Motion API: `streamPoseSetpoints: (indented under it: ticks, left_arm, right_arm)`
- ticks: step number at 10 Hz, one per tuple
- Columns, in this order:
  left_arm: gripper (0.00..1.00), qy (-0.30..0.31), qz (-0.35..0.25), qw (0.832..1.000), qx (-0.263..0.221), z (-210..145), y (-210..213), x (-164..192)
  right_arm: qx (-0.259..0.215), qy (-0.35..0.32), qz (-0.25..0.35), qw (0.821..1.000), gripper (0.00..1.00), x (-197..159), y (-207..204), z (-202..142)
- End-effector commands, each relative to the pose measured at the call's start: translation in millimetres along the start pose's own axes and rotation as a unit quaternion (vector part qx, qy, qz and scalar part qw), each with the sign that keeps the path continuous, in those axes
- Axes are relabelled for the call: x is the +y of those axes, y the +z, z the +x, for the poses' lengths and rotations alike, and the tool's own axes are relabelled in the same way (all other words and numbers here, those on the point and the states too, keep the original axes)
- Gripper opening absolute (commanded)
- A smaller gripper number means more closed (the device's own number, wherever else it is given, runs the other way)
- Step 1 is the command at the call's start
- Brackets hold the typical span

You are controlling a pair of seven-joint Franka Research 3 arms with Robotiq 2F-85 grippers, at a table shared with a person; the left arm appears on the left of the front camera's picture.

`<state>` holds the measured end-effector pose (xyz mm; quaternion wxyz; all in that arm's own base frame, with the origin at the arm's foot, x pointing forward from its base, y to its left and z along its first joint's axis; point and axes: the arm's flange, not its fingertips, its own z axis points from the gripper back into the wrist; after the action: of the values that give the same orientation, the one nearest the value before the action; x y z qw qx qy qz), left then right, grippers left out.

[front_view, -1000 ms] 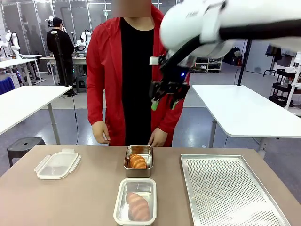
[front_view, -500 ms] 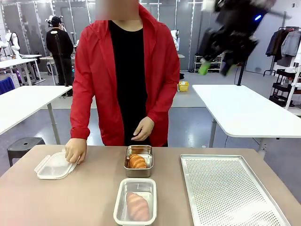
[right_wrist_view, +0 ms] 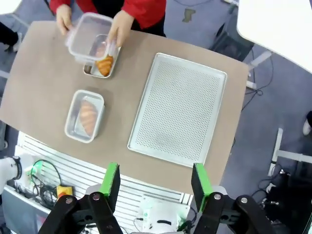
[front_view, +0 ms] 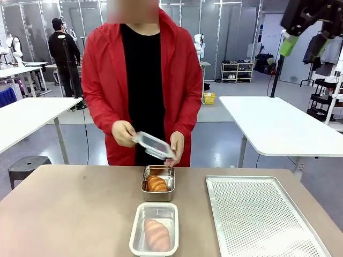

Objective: Place the bread into the airtight container.
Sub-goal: Pick up a Butter Roll and place it into an empty Airtight Container.

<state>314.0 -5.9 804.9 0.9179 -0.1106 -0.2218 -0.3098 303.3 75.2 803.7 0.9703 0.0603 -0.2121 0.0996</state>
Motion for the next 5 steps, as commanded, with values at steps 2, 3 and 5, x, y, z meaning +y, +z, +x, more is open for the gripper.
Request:
streamPoseSetpoints:
  ticks: [2, 3, 5]
  left_arm:
    - [1.0, -0.005, -0.006, 1.0, 0.001, -1.4, 1.9, -1.1]
    - [1.0, -0.005, -0.006, 1.0, 0.001, -1.4, 1.9, -1.1]
    - [1.0, -0.005, -0.006, 1.0, 0.001, -1.4, 1.9, -1.1]
  right_arm:
    - [0.005, 0.014, 0.003, 1.0, 0.74, 11.8, -3.2, 7.7]
    - [0.005, 0.014, 0.003, 1.0, 0.74, 11.8, -3.2, 7.7]
    - [0.005, 0.014, 0.003, 1.0, 0.74, 11.8, -3.2, 7.7]
